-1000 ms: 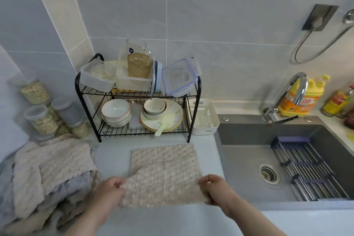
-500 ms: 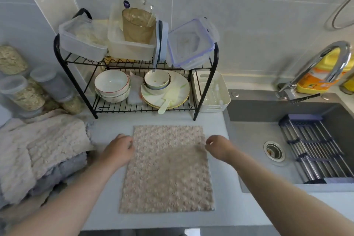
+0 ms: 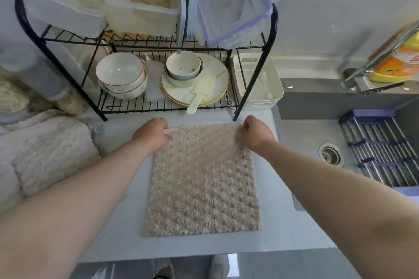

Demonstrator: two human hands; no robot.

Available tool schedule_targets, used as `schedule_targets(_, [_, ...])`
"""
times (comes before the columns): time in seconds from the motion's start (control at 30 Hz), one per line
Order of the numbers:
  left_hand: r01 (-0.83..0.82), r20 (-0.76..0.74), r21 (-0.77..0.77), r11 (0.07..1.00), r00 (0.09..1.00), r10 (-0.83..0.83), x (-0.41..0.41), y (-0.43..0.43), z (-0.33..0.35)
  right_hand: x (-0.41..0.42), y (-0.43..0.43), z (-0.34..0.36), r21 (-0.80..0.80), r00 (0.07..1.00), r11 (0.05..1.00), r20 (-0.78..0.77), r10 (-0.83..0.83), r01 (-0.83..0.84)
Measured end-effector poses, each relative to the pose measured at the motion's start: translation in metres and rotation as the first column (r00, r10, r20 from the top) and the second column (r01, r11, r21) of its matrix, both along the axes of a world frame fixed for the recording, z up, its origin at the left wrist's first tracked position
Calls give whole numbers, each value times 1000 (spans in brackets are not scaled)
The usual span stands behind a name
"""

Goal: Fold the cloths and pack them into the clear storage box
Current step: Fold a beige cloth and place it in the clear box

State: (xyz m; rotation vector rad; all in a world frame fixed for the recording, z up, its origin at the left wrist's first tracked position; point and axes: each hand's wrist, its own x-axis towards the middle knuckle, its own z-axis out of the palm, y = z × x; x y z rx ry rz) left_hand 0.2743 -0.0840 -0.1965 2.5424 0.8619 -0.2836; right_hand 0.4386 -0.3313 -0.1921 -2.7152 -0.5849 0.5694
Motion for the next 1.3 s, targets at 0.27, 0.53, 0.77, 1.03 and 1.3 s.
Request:
schedule_targets(0.27, [-81, 234, -188, 979, 964, 125, -77, -42, 45, -56, -48, 26, 263, 999, 964, -9, 36, -32])
schedule_targets(0.53, [-45, 135, -160, 986, 989, 67, -160, -111, 30, -139, -124, 6, 254, 975, 955, -114, 189, -156])
schedule_targets(0.77, [184, 43, -88, 979, 982, -181, -195, -121, 0, -151, -147, -1, 97, 864, 869, -100, 493, -485])
schedule_targets(1.03, [173, 33, -28, 985, 985, -172, -199, -127, -6, -154, -152, 3, -14, 837, 843, -129, 532, -538])
schedule_targets(1.3, [340, 156, 133, 931, 920, -359, -144, -149, 9, -149, -114, 22, 149, 794, 861, -488, -363, 485])
